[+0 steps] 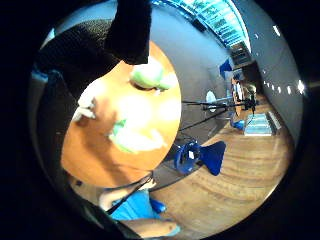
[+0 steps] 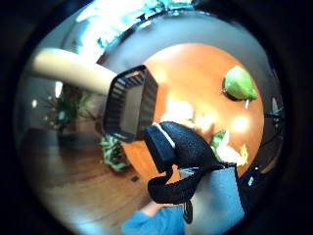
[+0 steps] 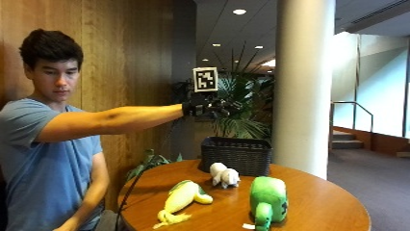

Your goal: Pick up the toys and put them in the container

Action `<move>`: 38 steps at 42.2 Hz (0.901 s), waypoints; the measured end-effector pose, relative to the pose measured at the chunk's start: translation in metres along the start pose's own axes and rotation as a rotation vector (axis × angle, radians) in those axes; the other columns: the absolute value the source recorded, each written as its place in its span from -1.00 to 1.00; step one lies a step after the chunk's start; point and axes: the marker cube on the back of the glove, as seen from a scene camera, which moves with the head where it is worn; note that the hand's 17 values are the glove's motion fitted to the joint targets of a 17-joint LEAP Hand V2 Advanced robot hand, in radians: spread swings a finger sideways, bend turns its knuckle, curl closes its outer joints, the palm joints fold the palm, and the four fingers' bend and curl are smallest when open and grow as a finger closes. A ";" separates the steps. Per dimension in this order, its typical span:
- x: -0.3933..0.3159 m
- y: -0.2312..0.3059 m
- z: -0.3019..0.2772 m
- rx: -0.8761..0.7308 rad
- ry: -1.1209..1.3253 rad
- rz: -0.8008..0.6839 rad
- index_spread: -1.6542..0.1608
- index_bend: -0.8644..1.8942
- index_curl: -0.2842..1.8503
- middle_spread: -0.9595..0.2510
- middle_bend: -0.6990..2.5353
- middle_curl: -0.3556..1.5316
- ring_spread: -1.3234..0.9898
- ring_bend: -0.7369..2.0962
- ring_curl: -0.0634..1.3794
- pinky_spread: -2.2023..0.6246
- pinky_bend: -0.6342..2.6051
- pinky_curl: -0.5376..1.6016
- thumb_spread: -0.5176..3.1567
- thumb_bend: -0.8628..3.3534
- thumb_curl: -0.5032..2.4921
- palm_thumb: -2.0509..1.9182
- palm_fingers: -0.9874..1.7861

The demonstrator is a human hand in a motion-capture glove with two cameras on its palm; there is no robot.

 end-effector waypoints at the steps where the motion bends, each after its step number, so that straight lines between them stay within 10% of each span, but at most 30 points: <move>1: 0.000 0.000 0.000 0.000 0.000 0.002 0.68 -0.32 -0.73 0.59 -0.52 -0.62 0.15 -0.36 -0.91 0.56 -0.15 -0.36 -0.49 -0.59 -0.66 0.03 -0.18; 38: 0.144 -0.097 0.093 -0.195 -0.034 0.159 0.51 -0.31 -0.59 0.60 -0.47 -0.41 0.16 -0.32 -0.69 0.61 0.06 -0.19 -0.15 -0.61 -0.54 0.02 -0.41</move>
